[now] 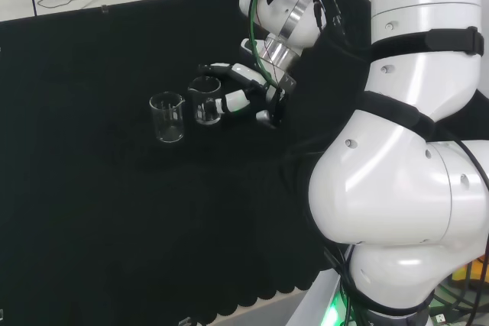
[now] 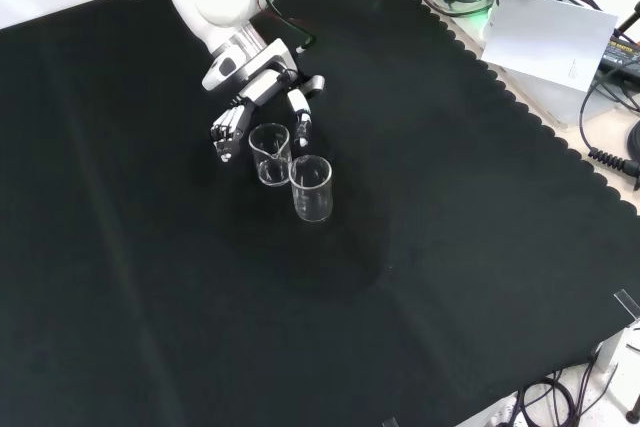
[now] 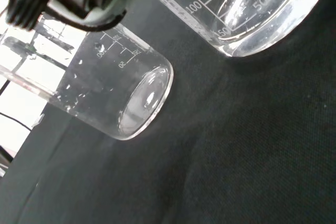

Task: Pick up the beaker on the right.

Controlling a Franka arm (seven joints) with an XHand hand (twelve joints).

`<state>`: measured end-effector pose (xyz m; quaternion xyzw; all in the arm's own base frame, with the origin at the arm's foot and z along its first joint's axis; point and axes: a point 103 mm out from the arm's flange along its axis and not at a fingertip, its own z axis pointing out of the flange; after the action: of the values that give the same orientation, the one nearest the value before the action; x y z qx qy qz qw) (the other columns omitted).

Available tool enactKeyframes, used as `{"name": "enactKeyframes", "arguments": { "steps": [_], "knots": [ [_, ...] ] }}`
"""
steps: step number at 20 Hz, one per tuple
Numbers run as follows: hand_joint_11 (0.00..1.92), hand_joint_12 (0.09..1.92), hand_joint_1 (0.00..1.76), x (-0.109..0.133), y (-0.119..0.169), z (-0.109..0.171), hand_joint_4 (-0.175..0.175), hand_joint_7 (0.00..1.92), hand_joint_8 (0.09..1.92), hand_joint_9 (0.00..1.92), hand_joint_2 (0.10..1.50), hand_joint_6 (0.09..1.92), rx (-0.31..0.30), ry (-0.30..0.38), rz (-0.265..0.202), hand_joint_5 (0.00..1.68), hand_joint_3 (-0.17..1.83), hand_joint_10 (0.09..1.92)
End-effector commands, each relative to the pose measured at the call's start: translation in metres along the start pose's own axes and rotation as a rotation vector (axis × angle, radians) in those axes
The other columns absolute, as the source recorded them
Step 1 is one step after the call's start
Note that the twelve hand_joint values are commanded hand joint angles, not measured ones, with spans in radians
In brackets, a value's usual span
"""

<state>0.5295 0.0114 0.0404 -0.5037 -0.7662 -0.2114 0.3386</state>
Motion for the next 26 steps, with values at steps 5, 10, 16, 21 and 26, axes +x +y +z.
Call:
{"name": "enactKeyframes", "arguments": {
  "steps": [5,10,16,21,26],
  "knots": [
    [0.00,1.31,0.89,-0.008,-0.005,-0.004,-0.018,0.23,0.59,0.34,0.51,0.09,-0.056,0.013,0.019,0.45,0.57,0.62],
    [0.00,1.32,0.89,-0.009,-0.003,-0.002,-0.020,0.25,0.59,0.36,0.51,0.09,-0.064,0.031,0.018,0.48,0.57,0.61],
    [0.00,1.33,0.90,-0.005,-0.001,0.001,-0.021,0.25,0.59,0.37,0.51,0.09,-0.035,0.025,-0.001,0.49,0.57,0.61],
    [0.00,1.33,0.89,-0.003,0.000,0.003,-0.022,0.26,0.59,0.37,0.51,0.09,-0.026,0.026,-0.007,0.48,0.57,0.61],
    [0.00,1.34,0.89,0.000,0.002,0.002,-0.022,0.26,0.59,0.37,0.51,0.09,-0.055,0.021,-0.002,0.48,0.57,0.61]
  ]
}}
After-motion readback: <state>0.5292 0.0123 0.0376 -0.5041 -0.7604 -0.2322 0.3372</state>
